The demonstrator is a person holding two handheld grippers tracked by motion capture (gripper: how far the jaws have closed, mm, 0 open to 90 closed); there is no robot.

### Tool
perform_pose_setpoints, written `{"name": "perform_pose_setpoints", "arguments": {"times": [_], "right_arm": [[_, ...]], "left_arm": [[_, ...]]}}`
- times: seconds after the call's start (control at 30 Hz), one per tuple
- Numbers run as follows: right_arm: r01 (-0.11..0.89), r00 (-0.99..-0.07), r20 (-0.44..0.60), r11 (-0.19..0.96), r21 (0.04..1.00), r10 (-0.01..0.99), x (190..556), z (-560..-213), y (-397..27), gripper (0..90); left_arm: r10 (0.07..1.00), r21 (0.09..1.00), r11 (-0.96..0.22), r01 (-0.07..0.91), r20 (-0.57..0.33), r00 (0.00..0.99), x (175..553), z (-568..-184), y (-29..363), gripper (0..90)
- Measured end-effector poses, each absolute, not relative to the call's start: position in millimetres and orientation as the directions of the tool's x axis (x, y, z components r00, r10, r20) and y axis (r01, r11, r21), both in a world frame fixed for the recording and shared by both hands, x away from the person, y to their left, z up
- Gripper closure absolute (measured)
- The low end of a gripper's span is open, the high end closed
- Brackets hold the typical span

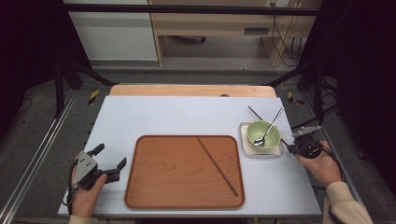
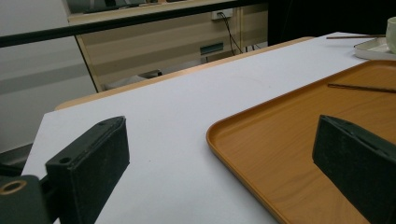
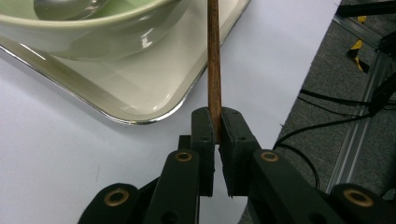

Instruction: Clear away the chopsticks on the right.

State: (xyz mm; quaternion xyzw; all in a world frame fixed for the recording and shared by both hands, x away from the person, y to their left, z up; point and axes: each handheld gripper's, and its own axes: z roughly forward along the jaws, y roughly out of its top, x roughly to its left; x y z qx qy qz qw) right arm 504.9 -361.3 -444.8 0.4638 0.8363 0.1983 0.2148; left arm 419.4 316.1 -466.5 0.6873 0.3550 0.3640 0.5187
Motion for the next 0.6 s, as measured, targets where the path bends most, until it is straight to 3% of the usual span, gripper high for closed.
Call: {"name": "perform_pose_setpoints", "arguments": {"times": [0.6], "right_arm": [[0.704,-0.38,-0.179,0.409,0.581,0.908,498,-426,-374,84.8]], "left_arm": [[0.865,0.972,-0.209,0.109,0.132,0.485,419,-466,317,3.5]]}}
